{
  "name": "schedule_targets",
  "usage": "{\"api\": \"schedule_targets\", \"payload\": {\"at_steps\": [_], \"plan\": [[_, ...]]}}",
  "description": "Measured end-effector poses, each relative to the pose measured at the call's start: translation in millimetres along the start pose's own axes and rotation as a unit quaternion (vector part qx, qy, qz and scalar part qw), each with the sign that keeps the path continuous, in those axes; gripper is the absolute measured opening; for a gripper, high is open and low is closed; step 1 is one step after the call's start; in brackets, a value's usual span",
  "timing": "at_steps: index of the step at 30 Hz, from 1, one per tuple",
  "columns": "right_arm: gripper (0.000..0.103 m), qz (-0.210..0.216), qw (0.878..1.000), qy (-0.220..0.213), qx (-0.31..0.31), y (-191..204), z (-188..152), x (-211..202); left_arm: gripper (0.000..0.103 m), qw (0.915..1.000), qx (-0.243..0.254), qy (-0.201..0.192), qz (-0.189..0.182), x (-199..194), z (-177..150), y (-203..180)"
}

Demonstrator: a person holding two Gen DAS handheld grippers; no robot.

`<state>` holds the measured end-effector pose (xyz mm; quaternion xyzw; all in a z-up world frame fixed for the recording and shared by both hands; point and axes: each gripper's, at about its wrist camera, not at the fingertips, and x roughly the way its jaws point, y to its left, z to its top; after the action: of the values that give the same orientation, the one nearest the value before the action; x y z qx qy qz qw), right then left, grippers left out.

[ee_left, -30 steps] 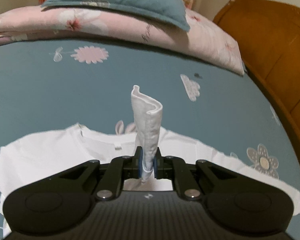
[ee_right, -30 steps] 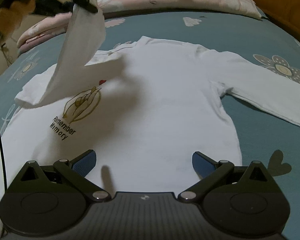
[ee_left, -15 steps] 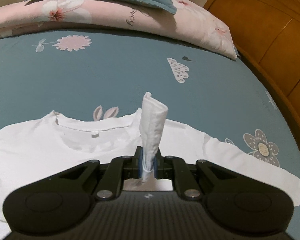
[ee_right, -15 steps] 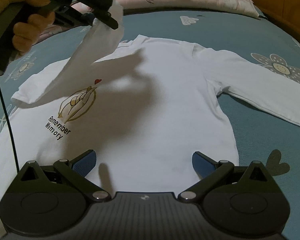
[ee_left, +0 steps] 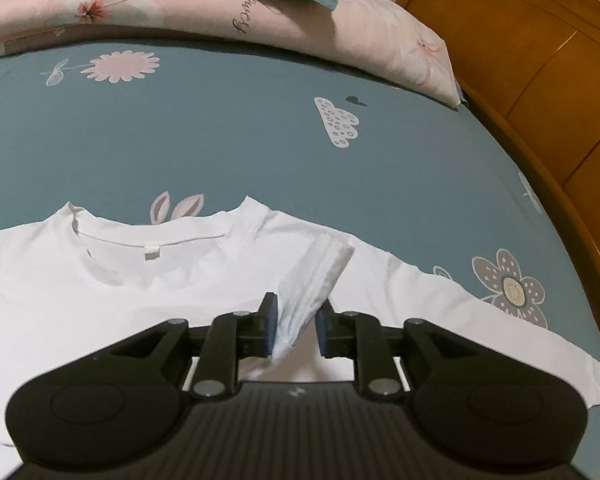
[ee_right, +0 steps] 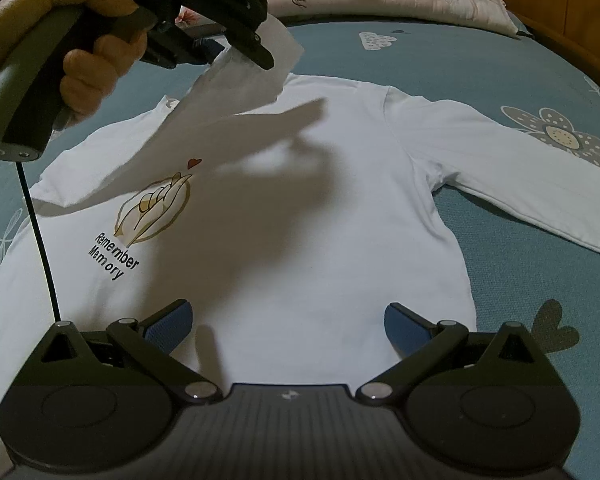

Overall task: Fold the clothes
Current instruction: 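Open the left gripper to lay the sleeve on the shirt body, then move the right gripper to the other shirt side and grasp its edge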

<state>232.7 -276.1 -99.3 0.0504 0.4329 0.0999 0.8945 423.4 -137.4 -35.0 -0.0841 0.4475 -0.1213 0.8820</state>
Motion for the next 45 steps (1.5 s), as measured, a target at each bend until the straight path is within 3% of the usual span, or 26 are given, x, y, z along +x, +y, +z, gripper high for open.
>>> {"api": "schedule_targets", "payload": {"at_steps": [5, 10, 12, 14, 23, 31, 39, 45], "plan": [[0.103, -0.002, 1.000, -0.002, 0.001, -0.3, 0.7, 0.8, 0.037, 0.9996, 0.023, -0.012, -0.014, -10.1, 0.8, -9.5], [0.103, -0.004, 1.000, -0.002, 0.000, -0.3, 0.6, 1.2, 0.045, 0.9972, 0.068, -0.027, -0.017, -26.6, -7.9, -10.4], [0.103, -0.004, 1.000, -0.003, 0.000, -0.4, 0.7, 1.4, 0.064, 0.9963, 0.081, -0.028, -0.014, -32.6, -17.3, -1.7], [0.103, -0.005, 1.000, -0.004, -0.001, -0.5, 0.8, 1.4, 0.075, 0.9952, 0.093, -0.029, -0.011, -38.6, -26.8, 7.1], [0.103, -0.012, 1.000, -0.013, -0.006, 0.3, 0.9, 4.8, 0.077, 0.9920, 0.122, -0.030, 0.003, -64.7, -86.3, 57.5], [0.103, -0.050, 0.997, -0.026, -0.054, 13.0, -4.6, 13.8, 0.079, 0.9857, 0.145, -0.075, 0.044, -79.9, -151.6, 93.7], [0.103, -0.062, 0.995, -0.055, -0.056, 14.9, -7.0, 18.6, 0.081, 0.9927, 0.040, -0.096, 0.061, -96.3, -157.0, 168.1], [0.103, -0.070, 0.993, -0.075, -0.050, 16.8, -10.7, 19.6, 0.083, 0.9950, 0.008, -0.097, 0.022, -103.0, -163.8, 207.7]]}}
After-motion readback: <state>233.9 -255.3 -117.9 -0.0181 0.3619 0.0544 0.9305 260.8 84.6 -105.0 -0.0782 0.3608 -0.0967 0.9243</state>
